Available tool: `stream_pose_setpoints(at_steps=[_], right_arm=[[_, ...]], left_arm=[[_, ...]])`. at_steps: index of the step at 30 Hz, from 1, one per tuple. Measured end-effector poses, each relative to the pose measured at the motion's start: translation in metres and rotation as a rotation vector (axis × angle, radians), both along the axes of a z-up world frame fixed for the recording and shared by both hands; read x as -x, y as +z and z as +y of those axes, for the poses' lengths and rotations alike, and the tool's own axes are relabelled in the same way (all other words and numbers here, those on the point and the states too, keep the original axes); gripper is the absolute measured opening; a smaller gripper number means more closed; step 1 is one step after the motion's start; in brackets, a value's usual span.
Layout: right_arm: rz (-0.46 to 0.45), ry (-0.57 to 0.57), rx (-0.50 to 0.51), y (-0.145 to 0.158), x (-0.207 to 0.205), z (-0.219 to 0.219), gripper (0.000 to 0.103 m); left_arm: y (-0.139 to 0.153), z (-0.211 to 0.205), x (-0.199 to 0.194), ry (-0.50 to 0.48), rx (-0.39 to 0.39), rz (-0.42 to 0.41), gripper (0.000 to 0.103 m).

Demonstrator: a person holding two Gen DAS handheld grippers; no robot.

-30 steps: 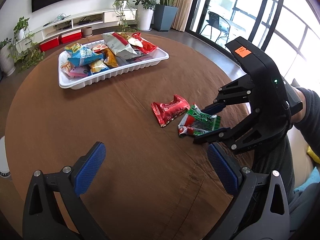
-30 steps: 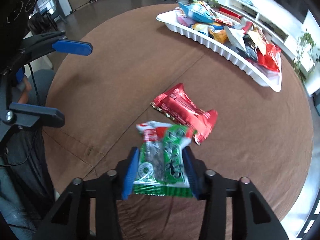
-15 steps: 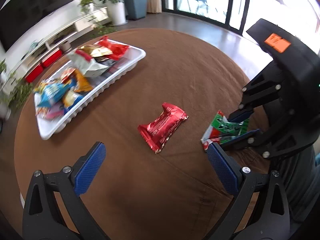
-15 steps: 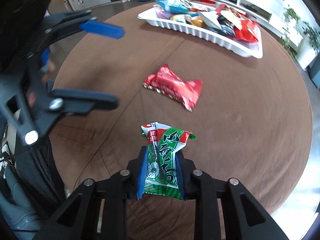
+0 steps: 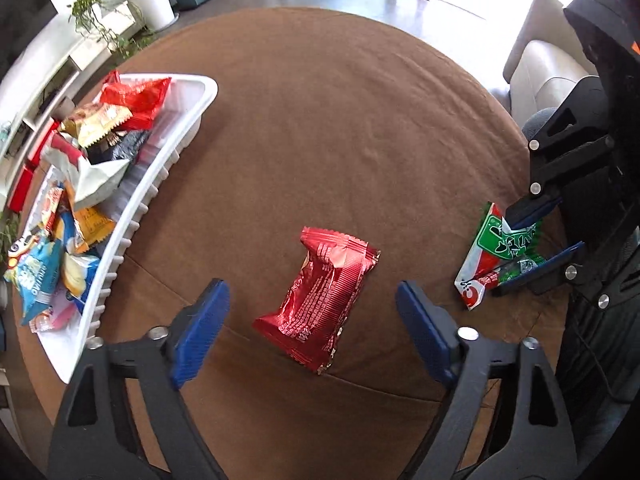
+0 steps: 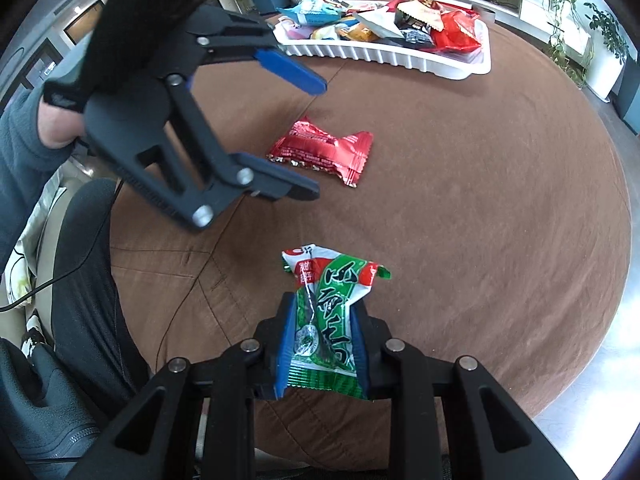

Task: Organize snacks
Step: 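Grasp the red wrapped candy with the left tool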

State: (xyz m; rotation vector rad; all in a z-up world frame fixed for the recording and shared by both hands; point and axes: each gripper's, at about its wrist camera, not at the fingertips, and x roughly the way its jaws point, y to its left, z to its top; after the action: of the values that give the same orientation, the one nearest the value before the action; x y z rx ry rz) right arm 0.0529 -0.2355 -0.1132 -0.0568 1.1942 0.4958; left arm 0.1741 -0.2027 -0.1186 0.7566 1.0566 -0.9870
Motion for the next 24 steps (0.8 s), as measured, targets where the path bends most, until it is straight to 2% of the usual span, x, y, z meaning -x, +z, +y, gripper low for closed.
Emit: stream_pose_setpoints(at_steps=[1, 5, 10, 20, 22, 24], right_arm=[[0.000, 0.000, -0.001, 0.000, 0.002, 0.000, 0.028], [0.001, 0.003, -0.003, -0.002, -0.002, 0.003, 0.028], [0.003, 0.002, -0.002, -0.002, -0.002, 0.002, 0.028], [0.008, -0.003, 0.005, -0.002, -0.004, 0.003, 0.028], [0.010, -0.003, 0.003, -0.003, -0.004, 0.004, 0.029], [0.012, -0.005, 0.000, -0.003, -0.004, 0.003, 0.028]], left_arm=[[-0.003, -0.001, -0.003, 0.001, -0.006, 0.013, 0.072], [-0.009, -0.003, -0.007, -0.009, -0.007, 0.041, 0.070], [-0.011, -0.006, -0.007, -0.017, -0.009, 0.065, 0.059], [-0.013, -0.018, -0.007, 0.011, -0.041, 0.077, 0.056], [-0.012, -0.019, -0.006, 0.010, -0.041, 0.082, 0.042], [-0.014, -0.022, -0.010, 0.010, -0.053, 0.082, 0.039]])
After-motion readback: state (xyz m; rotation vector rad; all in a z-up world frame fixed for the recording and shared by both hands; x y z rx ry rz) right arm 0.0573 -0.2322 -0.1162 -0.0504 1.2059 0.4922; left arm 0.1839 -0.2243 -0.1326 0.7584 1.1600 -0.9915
